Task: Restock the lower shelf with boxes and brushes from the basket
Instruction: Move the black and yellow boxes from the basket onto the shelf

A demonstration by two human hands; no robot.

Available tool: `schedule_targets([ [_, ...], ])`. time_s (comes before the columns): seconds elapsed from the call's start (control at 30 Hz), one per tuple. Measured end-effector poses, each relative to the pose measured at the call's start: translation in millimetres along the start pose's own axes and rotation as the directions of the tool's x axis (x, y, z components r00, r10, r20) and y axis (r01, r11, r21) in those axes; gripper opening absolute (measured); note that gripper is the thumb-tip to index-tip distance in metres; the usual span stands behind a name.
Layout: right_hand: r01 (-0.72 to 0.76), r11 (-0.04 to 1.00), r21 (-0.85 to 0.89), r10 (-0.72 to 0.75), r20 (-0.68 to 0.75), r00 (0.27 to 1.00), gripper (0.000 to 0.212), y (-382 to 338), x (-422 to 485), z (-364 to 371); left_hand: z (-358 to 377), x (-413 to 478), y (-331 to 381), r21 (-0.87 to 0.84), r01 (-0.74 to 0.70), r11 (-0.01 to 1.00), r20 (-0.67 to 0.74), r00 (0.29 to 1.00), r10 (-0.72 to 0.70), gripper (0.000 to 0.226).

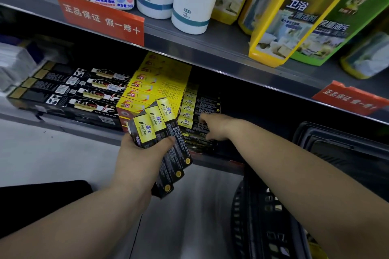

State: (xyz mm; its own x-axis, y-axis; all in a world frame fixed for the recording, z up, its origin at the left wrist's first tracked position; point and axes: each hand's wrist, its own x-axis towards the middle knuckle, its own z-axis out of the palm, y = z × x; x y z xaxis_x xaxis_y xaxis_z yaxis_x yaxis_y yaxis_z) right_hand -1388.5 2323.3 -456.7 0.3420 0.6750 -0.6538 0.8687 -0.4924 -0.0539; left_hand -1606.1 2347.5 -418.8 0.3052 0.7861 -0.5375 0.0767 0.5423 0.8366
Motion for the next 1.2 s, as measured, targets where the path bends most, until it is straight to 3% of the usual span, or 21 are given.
schedule_targets([
  [0.2, -0.015, 0.999, 0.042, 0.014, 0.021, 1.0, 0.056, 0, -5, -1, 5, -1, 0, -0.022, 0.013, 1.0, 0.007, 1.0, -0.013, 0.034],
  [0.3, 0.023, 0.962, 0.272, 0.026, -0.176, 0.984, 0.046, -6, -18, -14, 8, -2, 1, -0.036, 0.005, 0.999, 0.018, 1.0, -0.005, 0.033],
  [0.37, 0.129, 0.801, 0.585, 0.03, -0.255, 0.966, 0.038, -14, -33, -24, 10, -2, 2, -0.045, 0.004, 0.999, 0.025, 1.0, -0.003, 0.035],
  [0.47, 0.12, 0.389, 0.913, -0.191, -0.048, 0.981, 0.05, -27, -64, -27, 13, -3, 4, -0.068, 0.023, 0.997, 0.062, 0.998, -0.019, 0.04],
  [0.57, 0.089, 0.384, 0.919, -0.285, 0.026, 0.958, 0.074, -33, -79, -16, 16, -3, 5, -0.066, -0.001, 0.998, 0.086, 0.996, 0.007, 0.038],
  [0.67, 0.174, 0.29, 0.941, -0.22, -0.112, 0.969, 0.045, -26, -78, -18, 16, -2, 4, -0.049, -0.01, 0.999, 0.079, 0.997, 0.014, 0.037],
  [0.7, 0.206, 0.336, 0.919, -0.145, -0.166, 0.975, 0.038, -21, -77, -23, 16, -1, 4, -0.053, -0.005, 0.999, 0.069, 0.998, 0.009, 0.036],
  [0.73, 0.221, 0.476, 0.852, -0.058, -0.22, 0.974, 0.034, -14, -74, -29, 15, -1, 3, -0.059, 0.001, 0.998, 0.06, 0.998, 0.003, 0.035],
  [0.8, 0.125, 0.828, 0.546, 0.047, -0.291, 0.956, 0.041, 3, -61, -38, 14, 1, 3, -0.066, 0.006, 0.998, 0.044, 0.999, -0.003, 0.034],
  [0.83, 0.046, 0.926, 0.374, 0.069, -0.288, 0.955, 0.047, 11, -52, -39, 13, 2, 2, -0.065, 0.006, 0.998, 0.038, 0.999, -0.004, 0.033],
  [0.93, -0.046, 0.983, 0.18, 0.087, -0.23, 0.969, 0.052, 18, -26, -36, 13, 3, 3, -0.058, 0.0, 0.998, 0.025, 1.0, 0.001, 0.032],
  [1.1, 0.001, 0.977, 0.211, 0.023, -0.111, 0.994, 0.047, 11, 10, -12, 13, 0, 4, -0.039, -0.016, 0.999, 0.041, 0.999, 0.018, 0.031],
  [1.2, -0.011, 0.965, 0.263, 0.019, -0.028, 0.999, 0.066, 13, 12, -8, 12, 2, 2, -0.033, -0.015, 0.999, 0.035, 0.999, 0.016, 0.032],
])
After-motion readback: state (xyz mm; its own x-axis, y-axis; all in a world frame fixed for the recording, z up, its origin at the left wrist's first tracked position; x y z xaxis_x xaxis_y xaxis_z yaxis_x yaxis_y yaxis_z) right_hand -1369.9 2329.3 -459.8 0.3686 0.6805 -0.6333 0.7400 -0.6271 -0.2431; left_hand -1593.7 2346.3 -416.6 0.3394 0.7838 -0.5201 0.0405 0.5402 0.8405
